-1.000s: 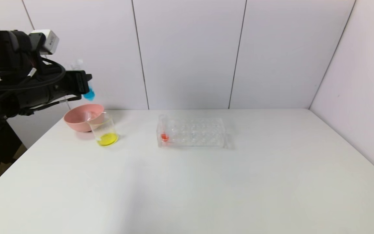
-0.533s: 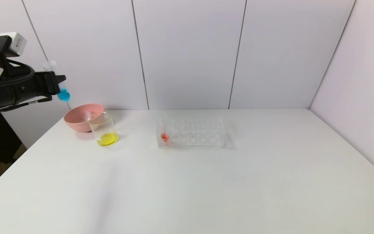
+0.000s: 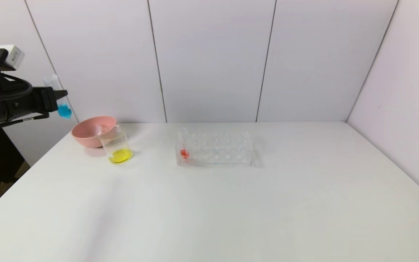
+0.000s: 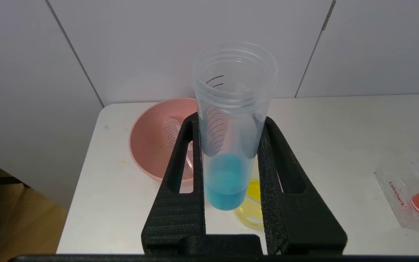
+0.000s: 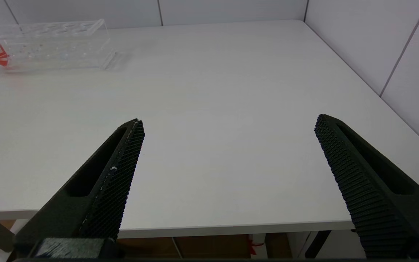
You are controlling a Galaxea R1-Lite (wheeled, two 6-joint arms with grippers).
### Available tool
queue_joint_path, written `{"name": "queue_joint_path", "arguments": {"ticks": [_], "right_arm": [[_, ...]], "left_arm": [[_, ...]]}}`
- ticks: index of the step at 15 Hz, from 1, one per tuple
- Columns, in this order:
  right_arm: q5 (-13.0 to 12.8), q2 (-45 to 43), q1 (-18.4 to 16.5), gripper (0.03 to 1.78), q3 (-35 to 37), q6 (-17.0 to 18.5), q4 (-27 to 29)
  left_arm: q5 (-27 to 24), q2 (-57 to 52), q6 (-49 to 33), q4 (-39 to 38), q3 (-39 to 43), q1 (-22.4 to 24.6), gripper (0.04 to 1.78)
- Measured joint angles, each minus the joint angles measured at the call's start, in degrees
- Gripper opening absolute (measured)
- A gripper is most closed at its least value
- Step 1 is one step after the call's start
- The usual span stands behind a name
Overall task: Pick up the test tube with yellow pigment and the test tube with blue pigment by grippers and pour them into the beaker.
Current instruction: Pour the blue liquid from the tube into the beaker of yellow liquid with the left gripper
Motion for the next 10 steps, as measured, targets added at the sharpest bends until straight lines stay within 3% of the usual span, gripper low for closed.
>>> {"name": "queue_joint_path", "arguments": {"ticks": [2, 6, 10], "right_arm": [[0.0, 0.0, 0.0, 1.71, 0.0, 0.0, 0.0], [0.0, 0.0, 0.0, 1.71, 0.0, 0.0, 0.0], [0.0, 0.0, 0.0, 1.71, 0.0, 0.0, 0.0]], "left_arm": [[-2.0, 1.0, 0.5, 0.5, -1.1, 0.0, 0.44], [-11.4, 5.8, 6.1, 3.4, -8.8, 1.3, 0.44], [-18.0, 11.0, 21.1, 19.4, -20.6, 3.2, 0.44]]}}
